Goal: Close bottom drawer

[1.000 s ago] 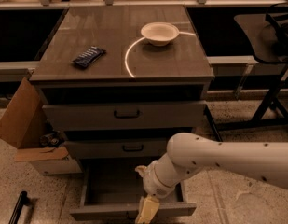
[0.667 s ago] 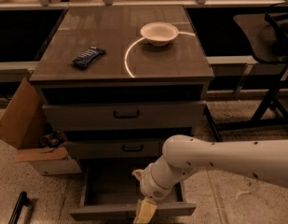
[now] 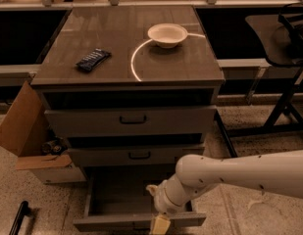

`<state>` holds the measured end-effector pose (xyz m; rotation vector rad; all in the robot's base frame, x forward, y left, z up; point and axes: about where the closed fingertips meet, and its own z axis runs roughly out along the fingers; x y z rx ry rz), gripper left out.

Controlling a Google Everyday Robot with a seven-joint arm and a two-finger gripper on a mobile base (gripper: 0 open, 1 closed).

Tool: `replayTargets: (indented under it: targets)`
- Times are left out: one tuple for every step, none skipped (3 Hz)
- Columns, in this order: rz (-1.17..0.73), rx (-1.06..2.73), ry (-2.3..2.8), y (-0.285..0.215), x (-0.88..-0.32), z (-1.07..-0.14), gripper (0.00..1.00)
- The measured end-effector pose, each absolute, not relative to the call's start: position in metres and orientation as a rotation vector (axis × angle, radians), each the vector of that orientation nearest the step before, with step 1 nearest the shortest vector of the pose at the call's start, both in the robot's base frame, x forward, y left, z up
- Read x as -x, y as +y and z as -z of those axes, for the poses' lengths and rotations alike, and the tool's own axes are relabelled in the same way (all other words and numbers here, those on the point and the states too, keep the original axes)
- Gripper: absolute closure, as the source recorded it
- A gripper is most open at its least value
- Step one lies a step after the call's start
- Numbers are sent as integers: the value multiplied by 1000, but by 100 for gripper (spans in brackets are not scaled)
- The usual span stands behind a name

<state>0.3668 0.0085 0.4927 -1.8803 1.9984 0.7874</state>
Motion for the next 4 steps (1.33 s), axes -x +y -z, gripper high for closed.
replayTargets:
  targets:
    - [-800,1854,2051,-14,-367,-426,0]
    - [-819,1827,2107,-37,-361,-364,19]
    - [-850,1772,2161,-58,-353,-315,42]
    - [-894,1689,2210,-80,-350,-272,65]
